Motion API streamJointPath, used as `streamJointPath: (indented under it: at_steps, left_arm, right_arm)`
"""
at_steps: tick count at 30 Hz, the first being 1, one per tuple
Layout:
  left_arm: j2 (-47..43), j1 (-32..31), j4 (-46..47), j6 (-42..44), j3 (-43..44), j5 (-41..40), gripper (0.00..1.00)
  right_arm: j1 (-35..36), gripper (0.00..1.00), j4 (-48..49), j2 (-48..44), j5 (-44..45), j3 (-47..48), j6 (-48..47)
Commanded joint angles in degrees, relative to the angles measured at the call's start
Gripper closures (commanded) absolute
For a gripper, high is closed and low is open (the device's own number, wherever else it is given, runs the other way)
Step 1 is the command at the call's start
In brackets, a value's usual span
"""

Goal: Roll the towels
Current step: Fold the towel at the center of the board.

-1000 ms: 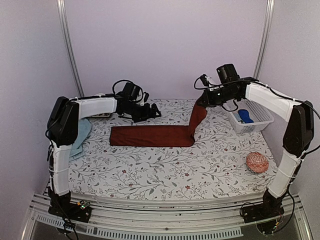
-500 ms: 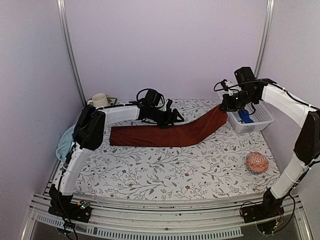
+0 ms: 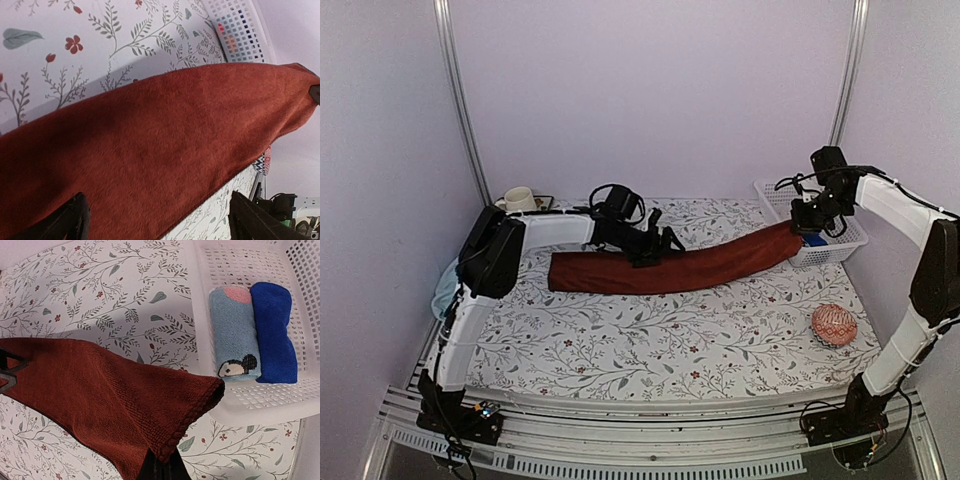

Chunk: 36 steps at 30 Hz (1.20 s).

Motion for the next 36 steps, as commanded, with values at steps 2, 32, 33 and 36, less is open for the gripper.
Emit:
streamJointPath:
  at_steps: [2,32,33,36]
  left_arm:
    - [-9.5,2.0,-1.1,3.0,-6.4,-0.6,0.03]
    - [-28.2,13.8,-5.2,7.2,-28.3,-7.8,0.03]
    - [-28.3,14.2,-5.4,7.4,-28.7,-8.4,0.03]
    - [-30.9,15.7,-6.0,8.1,-30.0,-9.4,0.03]
  right_arm:
    - [-2.4,0.98,-0.5,-0.6,3.6,-1.4,-0.7]
    - [2.7,0.98,-0.7,3.6,0.8,8.0,-2.0]
    - [4.5,0.98,0.1,4.1,-0.6,8.7,-1.3]
    - [9.8,0.98,1.5,6.6,-3.8,11.4,0.8]
